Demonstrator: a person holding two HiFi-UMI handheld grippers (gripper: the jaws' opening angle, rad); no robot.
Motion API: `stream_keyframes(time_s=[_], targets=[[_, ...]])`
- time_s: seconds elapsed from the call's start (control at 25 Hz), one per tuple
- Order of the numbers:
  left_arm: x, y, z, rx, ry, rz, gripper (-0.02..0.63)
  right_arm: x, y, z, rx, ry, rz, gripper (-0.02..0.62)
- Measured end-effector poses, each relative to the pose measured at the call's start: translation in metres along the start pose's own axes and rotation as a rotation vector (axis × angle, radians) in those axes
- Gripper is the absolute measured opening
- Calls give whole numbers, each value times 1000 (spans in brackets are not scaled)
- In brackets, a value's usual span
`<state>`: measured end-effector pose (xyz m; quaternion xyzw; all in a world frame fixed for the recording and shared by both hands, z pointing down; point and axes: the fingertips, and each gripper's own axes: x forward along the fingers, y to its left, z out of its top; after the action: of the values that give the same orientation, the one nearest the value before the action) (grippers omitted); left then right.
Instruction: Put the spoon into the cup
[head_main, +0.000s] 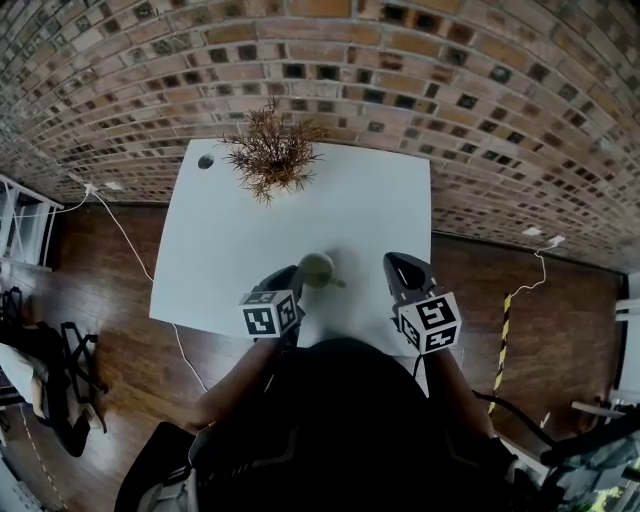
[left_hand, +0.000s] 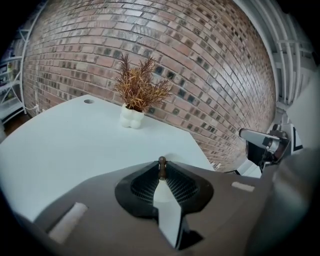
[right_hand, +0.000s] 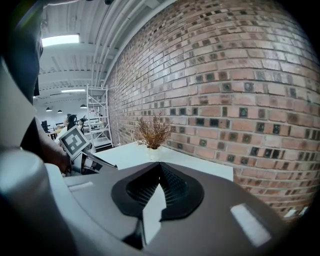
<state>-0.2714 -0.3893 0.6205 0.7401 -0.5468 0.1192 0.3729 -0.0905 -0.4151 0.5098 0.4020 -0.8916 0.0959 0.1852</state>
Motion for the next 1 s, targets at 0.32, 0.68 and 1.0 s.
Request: stream_keyframes(time_s=[0.32, 0.68, 1.0], targets=[[3, 2, -8, 41, 13, 15, 63, -7, 4, 6, -10, -30, 13, 6], [-29, 11, 2, 22, -70, 55, 163, -15, 5, 9, -9, -63, 35, 6], [-77, -10, 28, -3, -250, 52, 94, -36, 2, 18, 2, -122, 58, 6]])
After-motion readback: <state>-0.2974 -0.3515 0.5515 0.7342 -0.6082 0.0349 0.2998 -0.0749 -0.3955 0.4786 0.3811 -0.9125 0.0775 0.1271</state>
